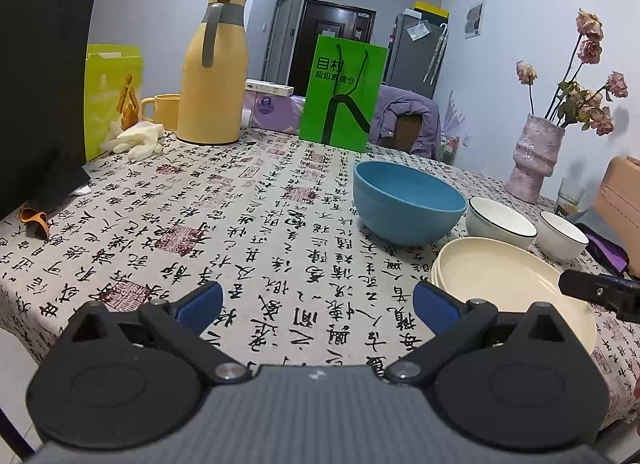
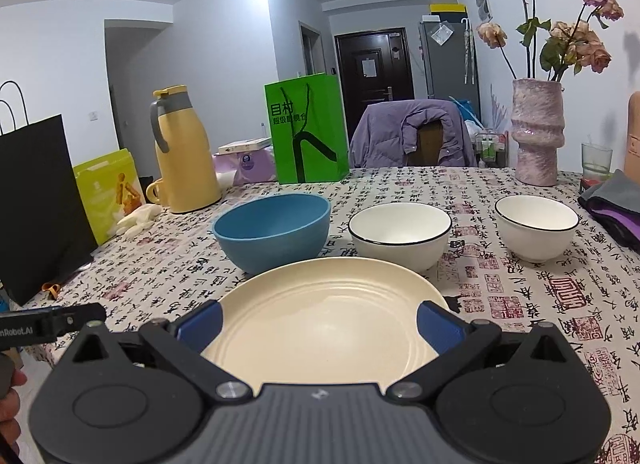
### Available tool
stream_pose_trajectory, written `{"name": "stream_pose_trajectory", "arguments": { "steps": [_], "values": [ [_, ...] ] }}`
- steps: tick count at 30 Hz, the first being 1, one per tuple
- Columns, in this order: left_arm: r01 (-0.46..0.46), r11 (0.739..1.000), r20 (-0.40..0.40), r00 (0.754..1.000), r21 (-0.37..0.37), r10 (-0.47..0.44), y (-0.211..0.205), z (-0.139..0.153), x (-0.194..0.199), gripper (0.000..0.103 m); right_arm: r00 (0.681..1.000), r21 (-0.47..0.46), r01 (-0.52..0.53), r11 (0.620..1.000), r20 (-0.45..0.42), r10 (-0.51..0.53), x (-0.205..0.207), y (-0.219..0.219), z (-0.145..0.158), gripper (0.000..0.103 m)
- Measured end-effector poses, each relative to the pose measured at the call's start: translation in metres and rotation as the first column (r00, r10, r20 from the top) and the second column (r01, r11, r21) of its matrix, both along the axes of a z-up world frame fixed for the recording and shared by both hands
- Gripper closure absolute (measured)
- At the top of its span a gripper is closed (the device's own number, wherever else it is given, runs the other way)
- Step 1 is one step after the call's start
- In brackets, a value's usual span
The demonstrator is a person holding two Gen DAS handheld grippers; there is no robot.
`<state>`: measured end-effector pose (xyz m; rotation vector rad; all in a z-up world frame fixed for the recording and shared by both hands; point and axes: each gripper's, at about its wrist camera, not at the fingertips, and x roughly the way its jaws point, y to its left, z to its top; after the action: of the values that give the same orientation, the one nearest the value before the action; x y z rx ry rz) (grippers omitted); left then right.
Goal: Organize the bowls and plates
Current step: 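Open both grippers and pull them back from the placed plate, then move both open grippers toward the rim of the blue bowl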
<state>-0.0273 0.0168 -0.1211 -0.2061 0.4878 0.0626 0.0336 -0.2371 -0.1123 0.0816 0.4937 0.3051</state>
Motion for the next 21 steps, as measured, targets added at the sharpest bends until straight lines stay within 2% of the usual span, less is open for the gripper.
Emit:
{"name": "stream_pose_trajectory", "arguments": {
  "steps": [13, 21],
  "values": [
    [-0.016, 0.998, -0.024, 1.0, -0.066, 0.014, 0.019, 0.002, 0.028, 0.0, 0.999, -0.022, -0.019, 1.0, -0.026, 0.019, 0.031, 0.01, 0.005, 0.0],
    [-0.012, 0.995, -0.026, 1.0, -0.094, 0.01, 0.023, 0.008, 0.057, 0.0, 0.998, -0.041, -0.049, 0.998, -0.032, 0.048, 0.062, 0.012, 0.024, 0.0]
  ]
}}
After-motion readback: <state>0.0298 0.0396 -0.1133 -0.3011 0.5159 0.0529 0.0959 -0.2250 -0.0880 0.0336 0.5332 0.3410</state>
